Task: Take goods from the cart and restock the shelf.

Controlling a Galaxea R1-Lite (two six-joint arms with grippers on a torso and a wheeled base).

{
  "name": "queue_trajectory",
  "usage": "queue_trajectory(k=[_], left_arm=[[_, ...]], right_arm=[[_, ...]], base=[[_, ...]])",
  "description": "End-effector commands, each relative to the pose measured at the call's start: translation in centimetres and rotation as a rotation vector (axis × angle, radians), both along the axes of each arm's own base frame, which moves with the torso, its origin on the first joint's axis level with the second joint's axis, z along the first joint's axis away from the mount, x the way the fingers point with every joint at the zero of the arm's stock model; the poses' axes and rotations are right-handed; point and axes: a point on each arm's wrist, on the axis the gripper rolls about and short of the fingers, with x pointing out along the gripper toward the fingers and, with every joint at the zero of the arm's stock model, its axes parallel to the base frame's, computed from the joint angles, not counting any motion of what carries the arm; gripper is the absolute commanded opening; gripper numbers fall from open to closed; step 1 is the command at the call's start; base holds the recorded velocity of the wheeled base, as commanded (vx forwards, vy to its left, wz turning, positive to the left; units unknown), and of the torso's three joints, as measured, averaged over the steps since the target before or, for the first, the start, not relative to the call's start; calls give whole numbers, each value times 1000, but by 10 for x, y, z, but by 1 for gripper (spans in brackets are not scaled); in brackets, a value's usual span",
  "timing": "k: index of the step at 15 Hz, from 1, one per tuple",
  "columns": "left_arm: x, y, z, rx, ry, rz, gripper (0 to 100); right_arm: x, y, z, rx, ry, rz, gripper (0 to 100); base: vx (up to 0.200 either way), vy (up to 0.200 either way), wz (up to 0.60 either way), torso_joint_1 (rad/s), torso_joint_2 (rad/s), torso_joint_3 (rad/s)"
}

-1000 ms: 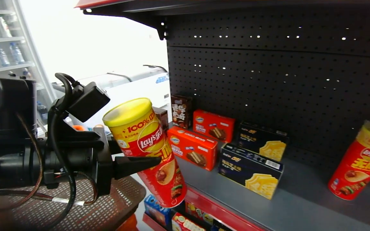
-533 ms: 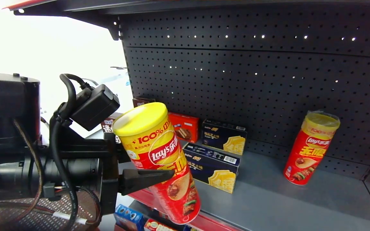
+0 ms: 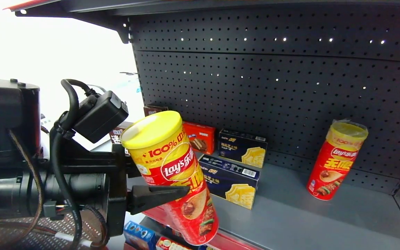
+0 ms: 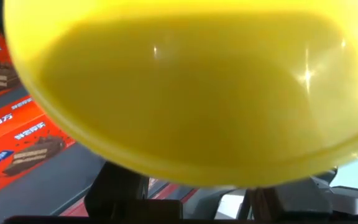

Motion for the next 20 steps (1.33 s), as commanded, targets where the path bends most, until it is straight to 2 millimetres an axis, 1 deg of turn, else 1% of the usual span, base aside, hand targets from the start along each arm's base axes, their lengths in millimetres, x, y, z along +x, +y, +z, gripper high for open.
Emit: queue_trajectory(k=[1, 9, 15, 17, 20], left_arm=[[0, 0, 0, -1, -1, 2, 0], [0, 1, -1, 2, 3, 6, 0], [0, 3, -3, 5, 7, 15, 0], [-5, 6, 1, -5, -6, 21, 0], [-11, 11, -5, 3, 3, 27, 0]], right_arm=[[0, 0, 0, 0, 0, 0, 100], [0, 0, 0, 0, 0, 2, 100], [0, 0, 0, 1, 0, -1, 100], [0, 0, 0, 1, 0, -1, 100], [0, 0, 0, -17, 8, 22, 100]], base=[[0, 0, -600, 2, 2, 2], [0, 0, -600, 1, 1, 2], [0, 0, 0, 0, 0, 0], [0, 0, 0, 0, 0, 0], [0, 0, 0, 0, 0, 0]])
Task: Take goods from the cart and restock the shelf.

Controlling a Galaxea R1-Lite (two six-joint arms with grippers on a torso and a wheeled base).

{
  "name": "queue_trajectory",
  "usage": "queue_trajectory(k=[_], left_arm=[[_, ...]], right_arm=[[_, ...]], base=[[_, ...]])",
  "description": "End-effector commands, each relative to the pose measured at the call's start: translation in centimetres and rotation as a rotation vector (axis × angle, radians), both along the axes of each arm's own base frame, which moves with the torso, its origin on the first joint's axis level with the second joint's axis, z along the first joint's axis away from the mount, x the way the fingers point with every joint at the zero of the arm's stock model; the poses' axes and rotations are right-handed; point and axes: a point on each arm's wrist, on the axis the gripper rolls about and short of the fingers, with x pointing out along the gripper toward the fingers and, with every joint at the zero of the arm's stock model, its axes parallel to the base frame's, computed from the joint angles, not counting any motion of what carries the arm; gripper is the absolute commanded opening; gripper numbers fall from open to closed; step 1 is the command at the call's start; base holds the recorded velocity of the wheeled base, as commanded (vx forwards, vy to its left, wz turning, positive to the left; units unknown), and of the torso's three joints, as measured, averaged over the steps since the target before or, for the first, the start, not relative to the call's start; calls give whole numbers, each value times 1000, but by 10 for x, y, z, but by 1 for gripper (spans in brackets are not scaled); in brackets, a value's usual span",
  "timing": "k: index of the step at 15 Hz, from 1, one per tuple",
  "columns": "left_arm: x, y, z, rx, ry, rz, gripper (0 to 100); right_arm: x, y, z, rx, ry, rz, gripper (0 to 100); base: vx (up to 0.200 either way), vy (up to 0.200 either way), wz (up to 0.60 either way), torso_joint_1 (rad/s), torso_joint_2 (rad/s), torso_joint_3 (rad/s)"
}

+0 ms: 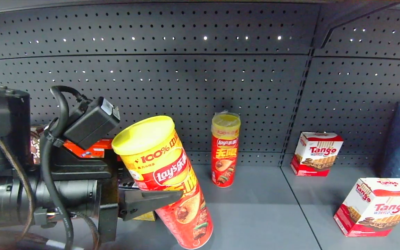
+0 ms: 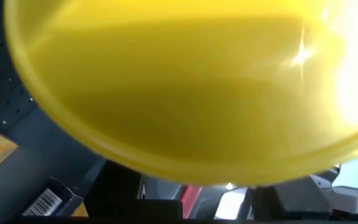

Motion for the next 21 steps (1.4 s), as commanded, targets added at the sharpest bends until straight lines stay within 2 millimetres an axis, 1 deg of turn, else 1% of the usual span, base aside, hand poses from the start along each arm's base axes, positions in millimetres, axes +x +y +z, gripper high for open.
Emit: queue_trajectory(k=[1, 3, 4, 5, 6, 7, 8, 9, 10, 12, 13, 14, 15, 17, 18, 21], left_arm=[[-7, 4, -5, 2, 3, 1, 0], [-10, 6, -7, 11, 2, 8, 0], [-10, 7, -8, 10, 3, 11, 0], [-15, 10, -4, 0, -9, 15, 0], [-15, 11, -2, -8, -17, 18, 0], [-14, 12, -4, -5, -12, 21, 0], [-12, 11, -2, -8, -16, 21, 0], [-12, 10, -1, -8, -17, 21, 0], [-11, 11, -1, -7, -16, 27, 0], [-11, 11, -2, -5, -16, 34, 0], [-11, 11, -1, -5, -18, 37, 0], [-9, 10, 0, -5, -22, 43, 0], [-9, 10, 1, -4, -22, 45, 0], [-11, 11, -4, 6, -4, 45, 0], [-11, 11, -5, 7, -3, 45, 0], [-12, 11, -4, 5, -5, 43, 0]], right_arm=[[1, 0, 1, -4, 18, -21, 100], [0, -1, 1, 3, -8, -43, 100], [-4, -1, 21, 26, -72, -28, 100], [5, 0, 110, 145, -94, 36, 100], [15, 0, 121, 154, -55, 69, 100], [17, 0, 125, 90, -63, 99, 100], [21, 2, 123, -35, -35, 169, 100], [23, 2, 125, -59, -11, 211, 100], [30, 4, 138, -64, 8, 247, 100], [60, 13, 168, -78, 58, 392, 100], [75, 19, 177, -81, 86, 439, 100], [85, 25, 182, -85, 104, 493, 100], [96, 33, 186, -91, 131, 540, 100], [113, 46, 191, -101, 167, 596, 100], [116, 48, 192, -106, 175, 605, 100], [133, 71, 191, -162, 216, 720, 100]], base=[[0, 0, 0, 0, 0, 0], [0, 0, 0, 0, 0, 0], [0, 0, 0, 0, 0, 0], [0, 0, 0, 0, 0, 0], [0, 0, 0, 0, 0, 0], [0, 0, 0, 0, 0, 0], [0, 0, 0, 0, 0, 0], [0, 0, 0, 0, 0, 0], [0, 0, 0, 0, 0, 0], [0, 0, 0, 0, 0, 0], [0, 0, 0, 0, 0, 0], [0, 0, 0, 0, 0, 0], [0, 0, 0, 0, 0, 0], [0, 0, 0, 0, 0, 0], [0, 0, 0, 0, 0, 0], [0, 0, 0, 0, 0, 0]])
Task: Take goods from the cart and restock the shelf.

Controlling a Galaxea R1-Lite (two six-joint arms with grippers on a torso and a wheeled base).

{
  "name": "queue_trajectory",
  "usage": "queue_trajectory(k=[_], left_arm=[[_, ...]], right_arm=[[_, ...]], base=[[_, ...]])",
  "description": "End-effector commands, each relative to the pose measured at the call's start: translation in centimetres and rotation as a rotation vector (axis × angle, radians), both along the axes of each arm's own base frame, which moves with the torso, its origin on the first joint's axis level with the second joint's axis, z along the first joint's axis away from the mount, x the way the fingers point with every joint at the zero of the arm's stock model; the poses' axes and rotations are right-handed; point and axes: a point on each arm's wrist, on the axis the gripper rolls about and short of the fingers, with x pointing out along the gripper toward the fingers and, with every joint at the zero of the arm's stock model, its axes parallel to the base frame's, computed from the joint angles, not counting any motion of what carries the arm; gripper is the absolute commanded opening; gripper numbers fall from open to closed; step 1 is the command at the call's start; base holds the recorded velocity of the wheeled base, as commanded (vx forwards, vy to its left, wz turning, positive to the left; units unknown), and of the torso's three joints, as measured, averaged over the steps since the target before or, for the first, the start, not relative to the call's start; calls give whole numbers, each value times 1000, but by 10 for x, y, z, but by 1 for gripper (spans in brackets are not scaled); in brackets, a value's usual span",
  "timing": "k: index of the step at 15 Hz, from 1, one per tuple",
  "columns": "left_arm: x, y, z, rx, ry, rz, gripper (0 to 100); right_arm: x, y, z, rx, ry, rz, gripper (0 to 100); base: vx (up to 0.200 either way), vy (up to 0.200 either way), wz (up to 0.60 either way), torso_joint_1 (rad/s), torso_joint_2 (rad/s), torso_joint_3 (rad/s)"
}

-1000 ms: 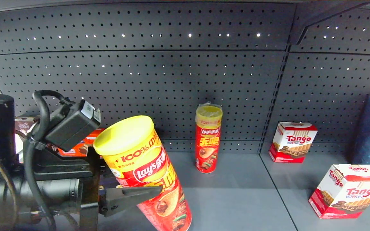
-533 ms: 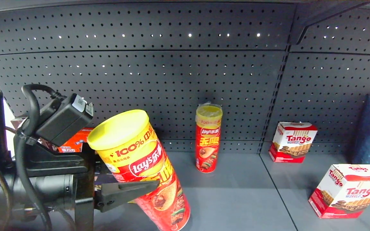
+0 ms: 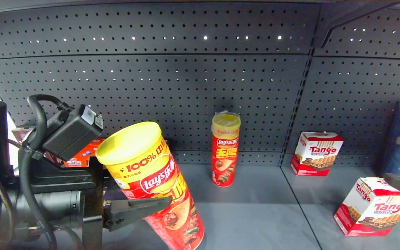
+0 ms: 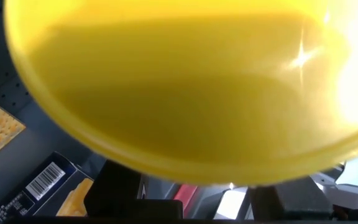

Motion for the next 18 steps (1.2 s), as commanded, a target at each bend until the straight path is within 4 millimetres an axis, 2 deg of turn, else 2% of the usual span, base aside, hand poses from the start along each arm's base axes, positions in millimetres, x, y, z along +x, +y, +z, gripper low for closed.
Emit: queue_trajectory(k=[1, 9, 15, 18], left_arm=[[0, 0, 1, -2, -2, -2, 0], [-4, 0, 2, -6, -3, -18, 0], [-6, 2, -1, 8, 18, -15, 0], [-5, 2, 3, 0, 5, -12, 0]], right_arm=[[26, 27, -9, -55, 90, 93, 100], [75, 62, -16, -125, 161, 132, 100], [131, 92, -33, -163, 237, 106, 100], [158, 92, -45, -152, 242, 94, 100]], base=[[0, 0, 0, 0, 0, 0], [0, 0, 0, 0, 0, 0], [0, 0, 0, 0, 0, 0], [0, 0, 0, 0, 0, 0]])
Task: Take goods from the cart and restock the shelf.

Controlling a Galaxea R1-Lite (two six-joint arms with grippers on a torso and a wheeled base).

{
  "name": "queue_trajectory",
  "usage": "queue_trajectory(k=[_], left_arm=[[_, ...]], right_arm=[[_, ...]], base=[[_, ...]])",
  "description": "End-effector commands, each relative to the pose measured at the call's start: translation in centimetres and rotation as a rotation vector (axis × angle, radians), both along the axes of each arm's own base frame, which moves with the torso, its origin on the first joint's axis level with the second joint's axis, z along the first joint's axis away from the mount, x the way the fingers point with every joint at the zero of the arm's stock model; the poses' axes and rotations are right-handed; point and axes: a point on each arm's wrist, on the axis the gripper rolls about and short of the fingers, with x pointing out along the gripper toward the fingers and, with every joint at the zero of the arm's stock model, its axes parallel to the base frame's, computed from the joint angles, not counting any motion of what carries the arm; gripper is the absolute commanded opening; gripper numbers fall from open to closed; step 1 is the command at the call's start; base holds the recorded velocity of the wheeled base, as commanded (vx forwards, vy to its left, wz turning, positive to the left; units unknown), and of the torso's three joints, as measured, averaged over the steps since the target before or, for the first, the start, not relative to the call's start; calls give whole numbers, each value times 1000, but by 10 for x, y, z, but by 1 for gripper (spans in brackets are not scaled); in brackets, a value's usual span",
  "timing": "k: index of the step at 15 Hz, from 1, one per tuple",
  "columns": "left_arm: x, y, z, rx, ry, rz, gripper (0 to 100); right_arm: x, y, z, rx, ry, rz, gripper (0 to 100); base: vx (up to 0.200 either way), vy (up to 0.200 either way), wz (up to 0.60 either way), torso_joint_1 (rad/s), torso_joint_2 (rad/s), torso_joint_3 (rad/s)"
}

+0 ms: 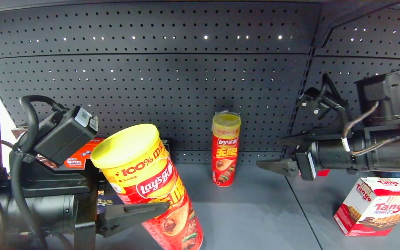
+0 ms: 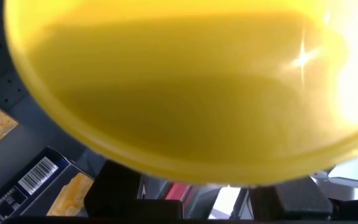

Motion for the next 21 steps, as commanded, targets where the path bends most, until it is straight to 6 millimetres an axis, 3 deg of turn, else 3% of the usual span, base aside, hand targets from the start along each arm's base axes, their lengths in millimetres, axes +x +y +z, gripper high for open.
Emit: queue_trajectory(k=[1, 4, 12, 21], left_arm=[[1, 0, 1, -2, -5, 1, 0], [0, 0, -1, 1, 3, 3, 0], [7, 0, -1, -2, 4, 11, 0], [8, 2, -1, -7, 5, 13, 0]], right_arm=[[29, 4, -19, 5, 18, -4, 100], [58, 4, -33, 58, -16, 17, 100], [102, 11, -74, 151, -21, 173, 100], [125, 22, -94, 201, -47, 278, 100]], base=[[0, 0, 0, 0, 0, 0], [0, 0, 0, 0, 0, 0], [0, 0, 0, 0, 0, 0], [0, 0, 0, 0, 0, 0]])
